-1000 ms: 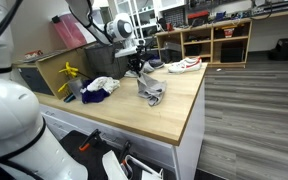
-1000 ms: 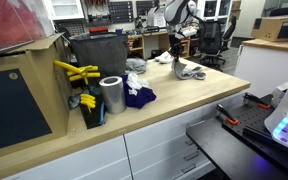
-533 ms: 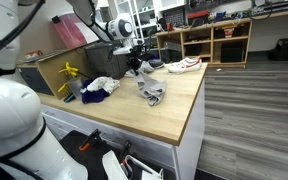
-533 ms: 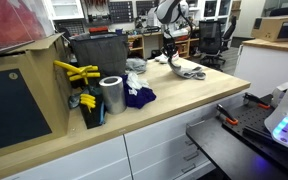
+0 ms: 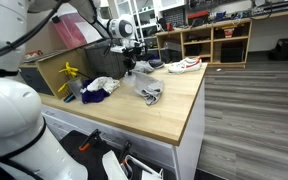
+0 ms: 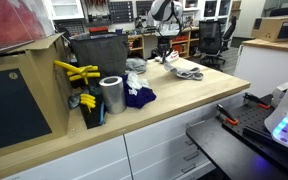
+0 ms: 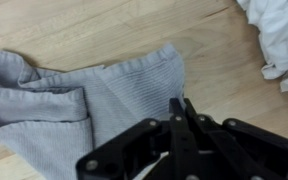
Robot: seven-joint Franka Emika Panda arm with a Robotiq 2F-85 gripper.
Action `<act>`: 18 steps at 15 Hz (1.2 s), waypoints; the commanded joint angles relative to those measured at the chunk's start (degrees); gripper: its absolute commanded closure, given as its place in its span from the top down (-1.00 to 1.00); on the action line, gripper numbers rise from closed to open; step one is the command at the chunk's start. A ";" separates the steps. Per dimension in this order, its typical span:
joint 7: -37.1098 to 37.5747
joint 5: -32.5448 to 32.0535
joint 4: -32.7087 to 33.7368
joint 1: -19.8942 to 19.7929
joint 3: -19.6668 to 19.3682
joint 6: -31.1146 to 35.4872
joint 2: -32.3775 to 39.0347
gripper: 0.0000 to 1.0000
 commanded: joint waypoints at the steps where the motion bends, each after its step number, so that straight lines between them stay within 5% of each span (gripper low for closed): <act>1: 1.28 7.59 4.91 -0.84 1.45 -5.14 2.43 -0.87; 2: 0.77 9.62 5.54 -0.99 1.74 -5.49 2.82 -0.40; 4: 0.51 12.35 6.08 -1.00 1.81 -4.94 3.23 -0.31; 8: 0.26 14.20 5.11 -1.53 0.90 -3.51 2.22 0.24; 13: -1.20 6.76 0.29 -1.42 -2.71 -2.76 -1.41 0.97; 18: -3.85 -2.79 -6.70 -1.21 -5.38 -1.95 -5.45 1.00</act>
